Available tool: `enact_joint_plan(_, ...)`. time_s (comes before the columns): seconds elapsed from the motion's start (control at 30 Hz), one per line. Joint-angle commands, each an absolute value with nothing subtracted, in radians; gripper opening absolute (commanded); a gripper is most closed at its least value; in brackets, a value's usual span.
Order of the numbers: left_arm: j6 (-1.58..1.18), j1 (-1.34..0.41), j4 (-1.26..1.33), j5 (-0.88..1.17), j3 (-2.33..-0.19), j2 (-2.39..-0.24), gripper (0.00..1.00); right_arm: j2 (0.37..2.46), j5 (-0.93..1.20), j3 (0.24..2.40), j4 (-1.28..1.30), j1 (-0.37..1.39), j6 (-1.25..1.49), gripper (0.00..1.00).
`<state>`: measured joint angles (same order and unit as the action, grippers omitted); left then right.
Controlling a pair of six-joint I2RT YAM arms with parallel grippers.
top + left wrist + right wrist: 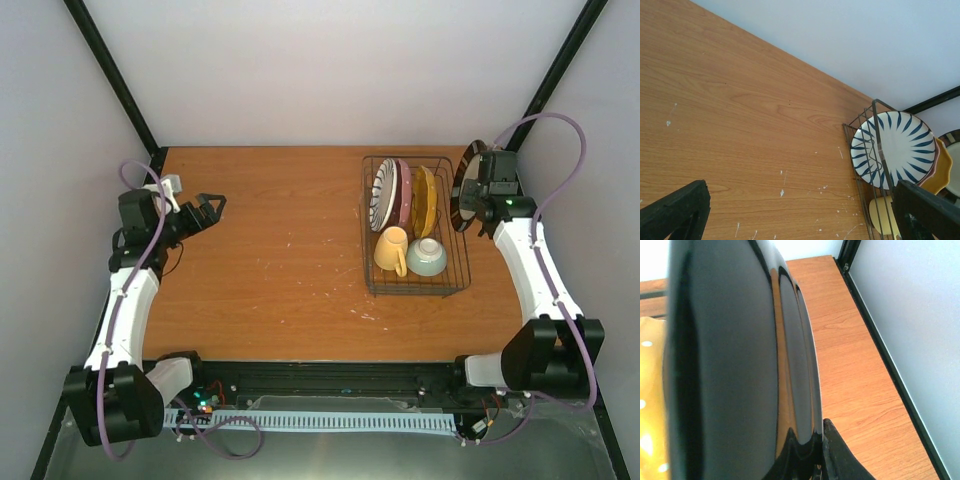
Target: Load the mixed dishes into the dish rack
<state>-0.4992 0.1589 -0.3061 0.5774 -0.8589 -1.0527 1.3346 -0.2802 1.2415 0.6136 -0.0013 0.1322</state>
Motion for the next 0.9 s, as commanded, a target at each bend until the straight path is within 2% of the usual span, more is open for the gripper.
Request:
enact_joint_plan(0.0,-0.444,0.156,-0.275,0.587,-0.863,-1.075,1.00,1.350,-0.296,1.297,0.457,-0.008,0.097,0.03)
enact_joint_plan(0.43,-0.396,0.156,-0.222,0.558,-0.902,-1.205,1.00,1.473,-0.269,1.326,0.423,-0.002,0.034,0.03)
enact_joint_plan(0.6,-0.377,0.156,-0.225,0.551,-0.915,-1.221,1.00,1.503,-0.330,1.320,0.426,0.028,-0.036,0.03)
enact_joint_plan(0.87,-0.353,0.156,-0.243,0.554,-0.895,-1.232,1.00,1.534,-0.303,1.267,0.436,0.054,-0.010,0.03)
